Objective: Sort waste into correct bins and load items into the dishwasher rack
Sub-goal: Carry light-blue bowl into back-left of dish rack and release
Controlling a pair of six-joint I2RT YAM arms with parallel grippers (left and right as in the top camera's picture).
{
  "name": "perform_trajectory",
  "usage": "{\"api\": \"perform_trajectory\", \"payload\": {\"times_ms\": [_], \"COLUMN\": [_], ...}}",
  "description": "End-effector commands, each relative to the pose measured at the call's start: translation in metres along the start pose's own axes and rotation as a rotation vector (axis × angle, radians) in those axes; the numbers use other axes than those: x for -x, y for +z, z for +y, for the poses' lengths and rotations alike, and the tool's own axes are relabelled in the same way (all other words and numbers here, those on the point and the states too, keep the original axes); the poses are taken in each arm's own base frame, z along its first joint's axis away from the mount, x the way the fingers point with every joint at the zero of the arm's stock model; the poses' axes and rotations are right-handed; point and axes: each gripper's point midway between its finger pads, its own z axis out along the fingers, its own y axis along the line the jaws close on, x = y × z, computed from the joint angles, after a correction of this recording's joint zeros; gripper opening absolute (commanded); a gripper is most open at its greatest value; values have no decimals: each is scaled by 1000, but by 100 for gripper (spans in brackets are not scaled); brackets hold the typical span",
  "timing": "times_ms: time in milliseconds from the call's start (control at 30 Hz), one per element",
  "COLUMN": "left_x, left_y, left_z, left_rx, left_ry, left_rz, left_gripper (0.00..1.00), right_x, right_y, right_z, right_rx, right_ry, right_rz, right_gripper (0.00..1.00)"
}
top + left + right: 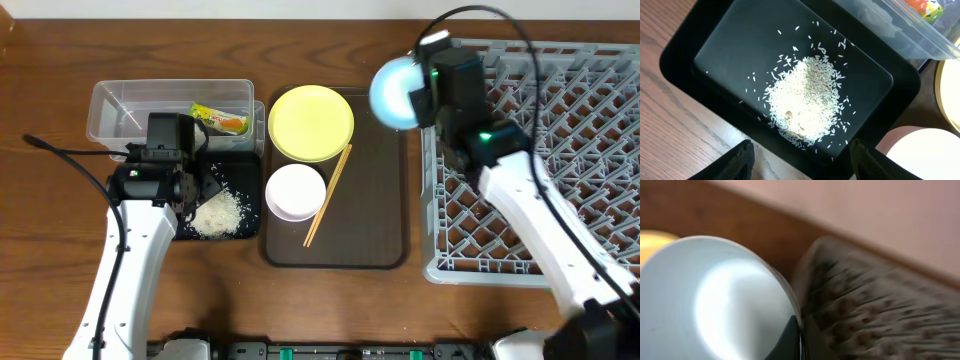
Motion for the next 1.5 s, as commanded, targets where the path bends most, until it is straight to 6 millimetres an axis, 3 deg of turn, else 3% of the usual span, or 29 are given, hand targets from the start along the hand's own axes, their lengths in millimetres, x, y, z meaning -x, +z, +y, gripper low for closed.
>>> {"api": "perform_trajectory", "payload": {"times_ms": [0, 200, 467, 700, 900, 1100, 1333, 1467], "left_x": [-1, -1, -1, -1, -1, -1, -1, -1], "left_y": [0, 0, 0, 0, 0, 0, 0, 0], "left_z": [2, 2, 2, 2, 2, 2, 2, 2], "left_rx": [7, 6, 6, 6, 6, 6, 6, 7], "left_ry": [-14, -14, -14, -14, -14, -14, -14, -14], "left_rz": [4, 3, 3, 4, 4, 4, 3, 4], "left_gripper": [64, 64, 64, 64, 64, 64, 64, 64], "right_x": [6, 20, 7, -22, -42, -50, -55, -64], "right_y": [-2, -4, 15, 53, 73, 77, 83, 85], "right_z": [-41, -122, -159, -141, -130, -123, -93, -88], "right_rx": [-168, -538, -763, -744, -740, -729, -639, -628], "right_ry": [-146, -205, -197, -242, -271, -248, -309, -279], "right_rz": [-2, -6, 53, 134, 190, 201, 223, 241], "right_gripper": [1, 1, 1, 1, 1, 1, 1, 1]}}
